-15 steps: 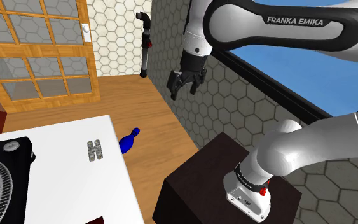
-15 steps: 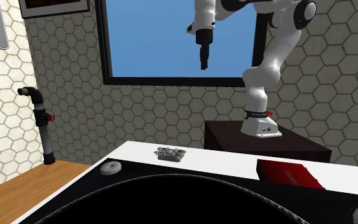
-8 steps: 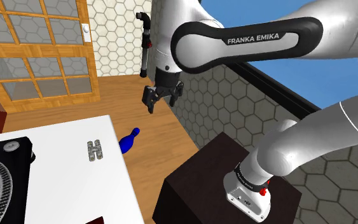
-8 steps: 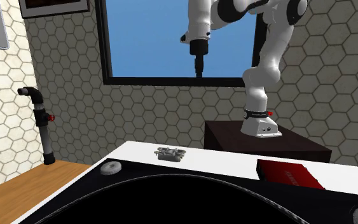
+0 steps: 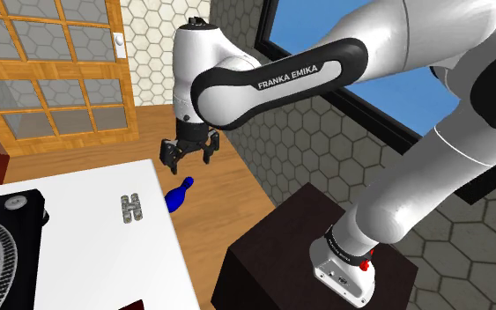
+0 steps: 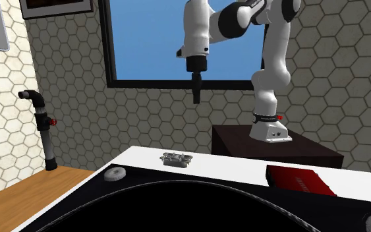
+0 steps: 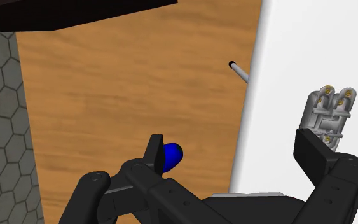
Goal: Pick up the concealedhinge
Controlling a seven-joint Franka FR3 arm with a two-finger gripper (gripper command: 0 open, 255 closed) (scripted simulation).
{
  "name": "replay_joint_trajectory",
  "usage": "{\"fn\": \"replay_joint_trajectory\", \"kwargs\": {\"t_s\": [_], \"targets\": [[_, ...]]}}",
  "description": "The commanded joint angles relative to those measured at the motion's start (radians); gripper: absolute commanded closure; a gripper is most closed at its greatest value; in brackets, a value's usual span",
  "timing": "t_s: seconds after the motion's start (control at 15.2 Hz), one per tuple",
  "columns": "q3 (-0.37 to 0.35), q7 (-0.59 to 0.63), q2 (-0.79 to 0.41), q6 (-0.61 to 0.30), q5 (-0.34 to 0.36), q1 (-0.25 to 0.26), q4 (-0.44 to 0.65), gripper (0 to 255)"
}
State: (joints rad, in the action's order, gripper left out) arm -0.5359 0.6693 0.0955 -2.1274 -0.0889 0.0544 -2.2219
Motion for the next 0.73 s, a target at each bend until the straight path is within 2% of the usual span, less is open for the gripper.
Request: {"fn": "replay_joint_trajectory", "kwargs": {"t_s": [0.0,0.33,0.66], "targets": [[-0.024,0.065,-0.093,-0.034,0.055,0.006,0.048,0],[-0.033,0.214,-0.314,-0.08,0.204,0.058,0.183,0],[0.006,0.327,-0.527,-0.086,0.327,0.152,0.356,0]]}}
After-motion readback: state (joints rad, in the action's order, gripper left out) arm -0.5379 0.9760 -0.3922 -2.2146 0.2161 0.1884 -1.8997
